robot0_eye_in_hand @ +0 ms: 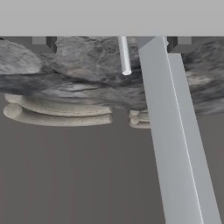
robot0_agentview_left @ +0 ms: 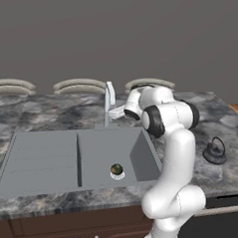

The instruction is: Pick up all produce items and place them in the sink. Turn on the sink faucet to wash them. Then turn the sink off and put them in the tray.

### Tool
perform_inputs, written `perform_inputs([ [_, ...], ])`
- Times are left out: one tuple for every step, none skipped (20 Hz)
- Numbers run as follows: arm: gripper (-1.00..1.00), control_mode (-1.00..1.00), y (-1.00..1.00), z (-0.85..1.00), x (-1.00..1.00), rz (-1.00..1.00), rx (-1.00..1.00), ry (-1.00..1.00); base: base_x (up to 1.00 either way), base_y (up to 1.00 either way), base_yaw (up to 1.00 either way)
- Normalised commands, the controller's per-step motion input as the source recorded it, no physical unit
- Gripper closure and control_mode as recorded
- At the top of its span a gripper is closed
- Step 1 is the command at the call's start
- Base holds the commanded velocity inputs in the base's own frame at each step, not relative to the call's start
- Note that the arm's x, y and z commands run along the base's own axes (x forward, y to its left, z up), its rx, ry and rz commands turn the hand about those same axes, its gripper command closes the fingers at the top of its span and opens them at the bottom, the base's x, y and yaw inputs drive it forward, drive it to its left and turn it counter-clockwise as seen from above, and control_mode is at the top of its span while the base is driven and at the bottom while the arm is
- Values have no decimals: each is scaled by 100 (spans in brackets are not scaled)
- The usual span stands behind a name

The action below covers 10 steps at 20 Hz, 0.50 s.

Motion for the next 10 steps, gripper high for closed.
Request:
perform_inputs([
  [-100, -100, 15, -7, 11, 0, 0, 0, 0, 0, 0],
  [-100, -100, 16, -6, 11, 0, 0, 0, 0, 0, 0],
  [-100, -100, 13, -7, 7, 0, 0, 0, 0, 0, 0],
  [-100, -100, 11, -7, 7, 0, 0, 0, 0, 0, 0],
  [-100, -100, 13, -7, 8, 0, 0, 0, 0, 0, 0],
  [-100, -100, 14, -6, 8, 0, 0, 0, 0, 0, 0],
  [-100, -100, 14, -5, 8, 0, 0, 0, 0, 0, 0],
  [-100, -100, 15, -6, 9, 0, 0, 0, 0, 0, 0],
  [-100, -100, 14, -6, 8, 0, 0, 0, 0, 0, 0],
  [100, -100, 19, -5, 11, 0, 0, 0, 0, 0, 0],
])
